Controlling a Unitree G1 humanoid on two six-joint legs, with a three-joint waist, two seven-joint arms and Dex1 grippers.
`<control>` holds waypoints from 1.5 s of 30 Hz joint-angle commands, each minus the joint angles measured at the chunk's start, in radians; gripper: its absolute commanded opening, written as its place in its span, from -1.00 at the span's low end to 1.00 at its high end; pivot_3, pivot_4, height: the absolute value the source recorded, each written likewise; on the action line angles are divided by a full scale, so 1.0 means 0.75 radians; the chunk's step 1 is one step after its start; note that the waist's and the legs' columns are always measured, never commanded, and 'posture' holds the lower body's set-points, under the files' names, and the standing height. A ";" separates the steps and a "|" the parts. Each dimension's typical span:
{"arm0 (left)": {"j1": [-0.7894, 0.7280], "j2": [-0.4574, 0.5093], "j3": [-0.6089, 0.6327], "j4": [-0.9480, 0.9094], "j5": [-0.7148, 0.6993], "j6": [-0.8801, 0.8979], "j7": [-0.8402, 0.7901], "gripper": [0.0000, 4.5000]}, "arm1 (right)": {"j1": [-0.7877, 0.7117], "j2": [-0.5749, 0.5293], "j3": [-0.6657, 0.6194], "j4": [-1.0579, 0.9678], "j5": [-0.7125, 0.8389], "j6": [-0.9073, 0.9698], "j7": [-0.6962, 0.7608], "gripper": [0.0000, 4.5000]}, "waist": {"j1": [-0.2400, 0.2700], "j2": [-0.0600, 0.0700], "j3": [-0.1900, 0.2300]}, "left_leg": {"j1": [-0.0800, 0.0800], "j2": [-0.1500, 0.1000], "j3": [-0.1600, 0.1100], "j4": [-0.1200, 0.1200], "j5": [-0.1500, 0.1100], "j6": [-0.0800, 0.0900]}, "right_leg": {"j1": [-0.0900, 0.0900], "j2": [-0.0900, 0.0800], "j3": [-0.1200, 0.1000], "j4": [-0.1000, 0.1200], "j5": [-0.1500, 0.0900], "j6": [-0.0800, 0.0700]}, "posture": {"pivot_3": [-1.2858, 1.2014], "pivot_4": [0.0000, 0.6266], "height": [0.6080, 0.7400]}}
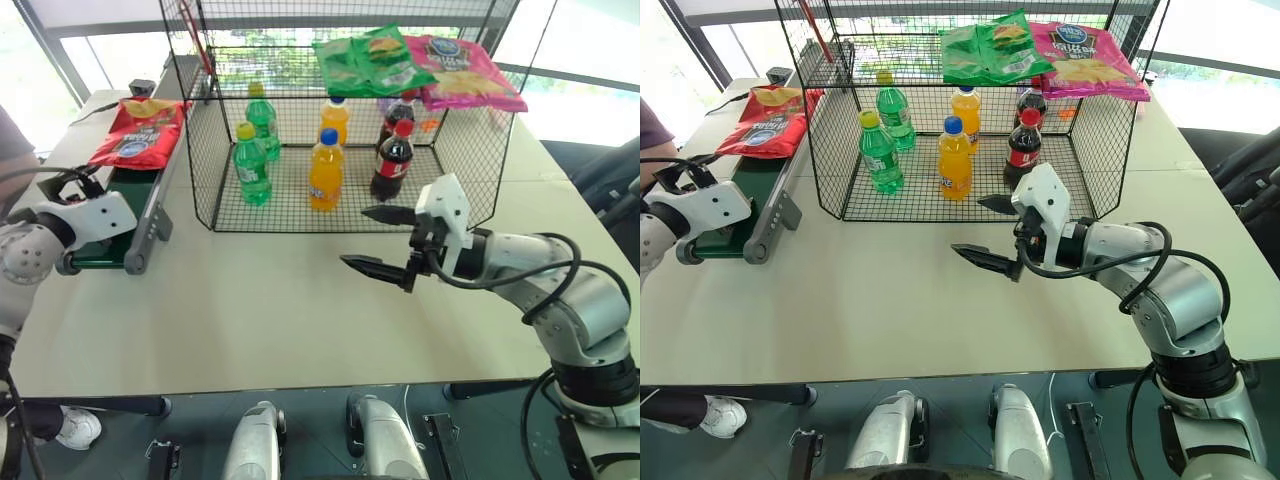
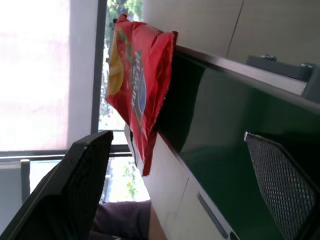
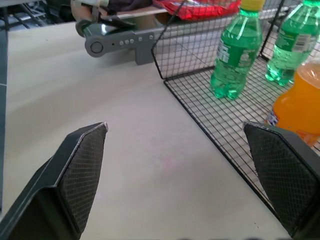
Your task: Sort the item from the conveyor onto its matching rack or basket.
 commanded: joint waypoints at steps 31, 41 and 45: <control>-0.311 -0.102 -0.240 0.306 0.266 0.077 0.126 0.97 | -0.024 -0.031 -0.097 -0.025 -0.022 -0.009 -0.074 1.00 | 0.015 0.000 0.000 | 0.016 0.001 -0.001 0.003 0.000 0.000 | 0.010 0.000 0.000 0.011 -0.001 0.000 | 0.03 -0.52 1.00; -0.537 -0.225 -0.390 0.650 0.359 -0.001 0.266 0.47 | -0.013 -0.030 -0.113 -0.047 -0.013 0.007 -0.108 1.00 | 0.031 0.000 -0.001 | 0.016 0.001 0.000 0.003 0.000 0.000 | 0.010 0.000 0.000 0.011 -0.001 0.000 | 0.03 -0.52 1.00; -0.589 -0.251 -0.426 0.726 0.378 -0.018 0.329 -0.42 | -0.009 -0.024 -0.117 -0.051 -0.013 0.008 -0.117 1.00 | 0.034 0.002 -0.001 | 0.017 0.001 -0.001 0.003 0.000 0.000 | 0.011 0.000 0.000 0.011 -0.001 0.000 | 0.03 -0.52 1.00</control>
